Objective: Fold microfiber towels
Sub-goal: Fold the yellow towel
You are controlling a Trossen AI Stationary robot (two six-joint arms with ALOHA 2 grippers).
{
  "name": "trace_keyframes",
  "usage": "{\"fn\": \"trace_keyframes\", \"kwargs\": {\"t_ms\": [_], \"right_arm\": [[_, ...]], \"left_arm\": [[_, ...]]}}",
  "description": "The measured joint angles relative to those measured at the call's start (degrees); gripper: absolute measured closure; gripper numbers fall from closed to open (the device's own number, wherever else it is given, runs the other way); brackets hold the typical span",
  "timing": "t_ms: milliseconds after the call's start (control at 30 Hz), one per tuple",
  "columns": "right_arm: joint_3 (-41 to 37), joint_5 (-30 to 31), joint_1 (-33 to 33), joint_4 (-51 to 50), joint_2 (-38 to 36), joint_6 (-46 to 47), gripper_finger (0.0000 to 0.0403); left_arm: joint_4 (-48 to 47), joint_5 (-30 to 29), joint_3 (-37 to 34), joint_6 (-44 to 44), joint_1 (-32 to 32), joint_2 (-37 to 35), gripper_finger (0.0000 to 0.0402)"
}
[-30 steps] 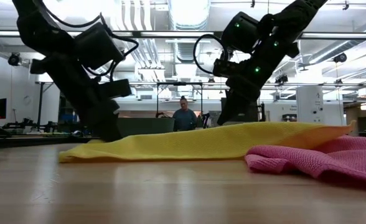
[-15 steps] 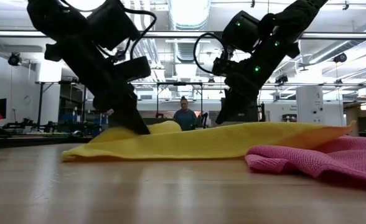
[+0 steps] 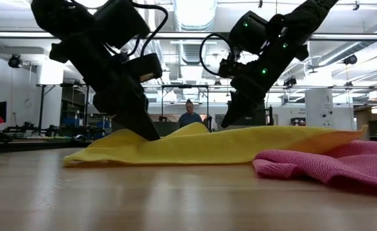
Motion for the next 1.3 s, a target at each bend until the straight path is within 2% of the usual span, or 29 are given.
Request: {"fn": "trace_keyframes", "kwargs": {"t_ms": [300,400,567,833,1033,1200,1300], "right_arm": [[-0.07,-0.04,0.0,0.05,0.0,-0.36,0.0394],[-0.07,-0.07,0.0,0.17,0.0,-0.35,0.0394],[-0.09,-0.12,0.09,0.19,0.0,-0.35,0.0394],[-0.37,-0.11,0.11,1.51,0.04,-0.59,0.0394],[-0.42,-0.07,0.11,1.64,0.07,-0.57,0.0394],[-0.57,-0.07,0.11,1.66,0.07,-0.57,0.0394],[-0.72,-0.05,0.13,1.64,0.09,-0.57,0.0394]], "left_arm": [[-0.23,0.98,1.28,0.76,-0.66,-0.31,0.0297],[-3.98,0.94,2.56,1.52,-0.71,-1.14,0.0297],[-12.31,-3.92,3.97,2.36,-0.5,-4.8,0.0297],[-13.45,-5.23,1.42,4.46,1.25,-9.64,0.0297],[-10.0,2.31,1.48,-0.43,2.92,-8.48,0.0297],[-9.67,2.35,1.43,-3.06,3.2,-4.6,0.0297],[-3.83,5.76,1.42,-3.04,3.13,-2.74,0.0297]]}}
